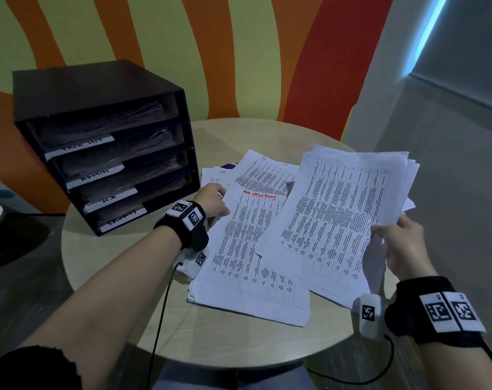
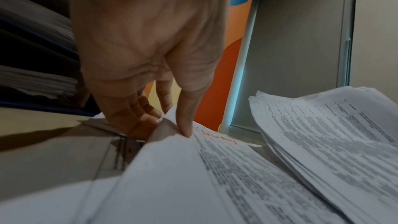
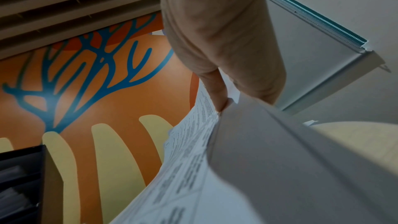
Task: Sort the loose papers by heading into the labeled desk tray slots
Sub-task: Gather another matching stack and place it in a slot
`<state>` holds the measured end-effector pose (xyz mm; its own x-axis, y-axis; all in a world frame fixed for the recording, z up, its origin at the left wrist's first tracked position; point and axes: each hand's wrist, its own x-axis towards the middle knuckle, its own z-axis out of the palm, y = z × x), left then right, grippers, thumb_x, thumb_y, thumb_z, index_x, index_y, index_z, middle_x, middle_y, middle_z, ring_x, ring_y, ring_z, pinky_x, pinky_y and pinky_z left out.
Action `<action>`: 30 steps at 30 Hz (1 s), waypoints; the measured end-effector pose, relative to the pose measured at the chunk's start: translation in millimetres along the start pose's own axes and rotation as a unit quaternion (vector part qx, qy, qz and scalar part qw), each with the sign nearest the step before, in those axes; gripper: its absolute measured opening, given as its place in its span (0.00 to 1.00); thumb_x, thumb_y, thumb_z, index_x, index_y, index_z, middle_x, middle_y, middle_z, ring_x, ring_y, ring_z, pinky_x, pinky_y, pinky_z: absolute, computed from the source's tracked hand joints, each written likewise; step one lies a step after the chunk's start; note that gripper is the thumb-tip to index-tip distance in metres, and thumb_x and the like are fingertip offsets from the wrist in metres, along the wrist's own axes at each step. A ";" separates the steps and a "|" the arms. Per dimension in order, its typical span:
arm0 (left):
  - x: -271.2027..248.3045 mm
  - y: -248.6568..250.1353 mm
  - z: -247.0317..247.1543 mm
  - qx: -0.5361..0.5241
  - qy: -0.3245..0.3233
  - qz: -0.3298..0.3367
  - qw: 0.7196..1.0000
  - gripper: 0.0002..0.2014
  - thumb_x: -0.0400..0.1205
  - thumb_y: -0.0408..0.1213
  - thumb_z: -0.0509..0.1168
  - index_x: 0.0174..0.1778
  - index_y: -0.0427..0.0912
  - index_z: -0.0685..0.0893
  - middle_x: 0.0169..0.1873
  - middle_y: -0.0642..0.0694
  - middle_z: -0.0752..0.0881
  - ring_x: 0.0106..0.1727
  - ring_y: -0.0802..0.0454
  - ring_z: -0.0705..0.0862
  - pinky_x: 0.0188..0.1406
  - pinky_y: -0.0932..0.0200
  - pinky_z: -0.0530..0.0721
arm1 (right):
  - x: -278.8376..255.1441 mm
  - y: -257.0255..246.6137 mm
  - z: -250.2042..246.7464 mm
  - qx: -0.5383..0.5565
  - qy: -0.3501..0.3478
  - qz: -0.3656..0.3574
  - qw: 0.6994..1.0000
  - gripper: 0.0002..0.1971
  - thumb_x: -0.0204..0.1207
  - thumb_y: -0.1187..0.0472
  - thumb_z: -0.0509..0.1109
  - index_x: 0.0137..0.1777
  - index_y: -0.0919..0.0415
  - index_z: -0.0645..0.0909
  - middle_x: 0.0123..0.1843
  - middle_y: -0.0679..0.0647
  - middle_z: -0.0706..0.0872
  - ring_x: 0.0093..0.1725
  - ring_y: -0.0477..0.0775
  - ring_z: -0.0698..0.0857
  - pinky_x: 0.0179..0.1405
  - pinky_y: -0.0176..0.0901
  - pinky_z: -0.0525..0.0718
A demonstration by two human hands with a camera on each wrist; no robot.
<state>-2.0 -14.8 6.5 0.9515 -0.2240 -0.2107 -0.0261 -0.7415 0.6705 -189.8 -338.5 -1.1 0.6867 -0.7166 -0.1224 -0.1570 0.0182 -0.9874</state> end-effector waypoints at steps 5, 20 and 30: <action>8.5 -0.3 11.0 -0.063 0.077 0.055 0.994 0.21 0.77 0.27 0.69 0.28 0.45 0.62 0.28 0.47 0.62 0.32 0.50 0.63 0.35 0.59 0.64 | -1.8 -2.5 0.8 0.003 0.003 0.005 1.000 0.16 0.77 0.77 0.64 0.58 0.58 0.81 0.58 0.63 0.85 0.57 0.66 0.83 0.58 0.56 0.81; -17.3 48.4 -78.0 -0.397 0.300 0.170 0.850 0.11 0.79 0.37 0.70 0.32 0.46 0.77 0.29 0.38 0.80 0.34 0.49 0.77 0.38 0.54 0.75 | -6.9 -7.1 0.6 -0.004 0.005 0.013 1.000 0.16 0.76 0.77 0.64 0.46 0.55 0.83 0.52 0.60 0.87 0.56 0.66 0.85 0.60 0.59 0.83; -25.6 53.6 -108.6 -0.416 0.396 0.191 0.796 0.13 0.80 0.35 0.71 0.32 0.47 0.76 0.27 0.50 0.77 0.27 0.64 0.74 0.33 0.67 0.75 | -14.8 -14.7 -1.9 -0.010 0.040 -0.007 0.999 0.13 0.77 0.76 0.63 0.57 0.64 0.82 0.46 0.59 0.85 0.43 0.59 0.81 0.43 0.47 0.77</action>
<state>5.5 19.9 125.2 0.8257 0.3815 0.4155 -0.4618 0.0341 0.8863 -199.0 -329.5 15.4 0.6296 -0.7704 -0.1002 -0.1630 -0.0049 -0.9866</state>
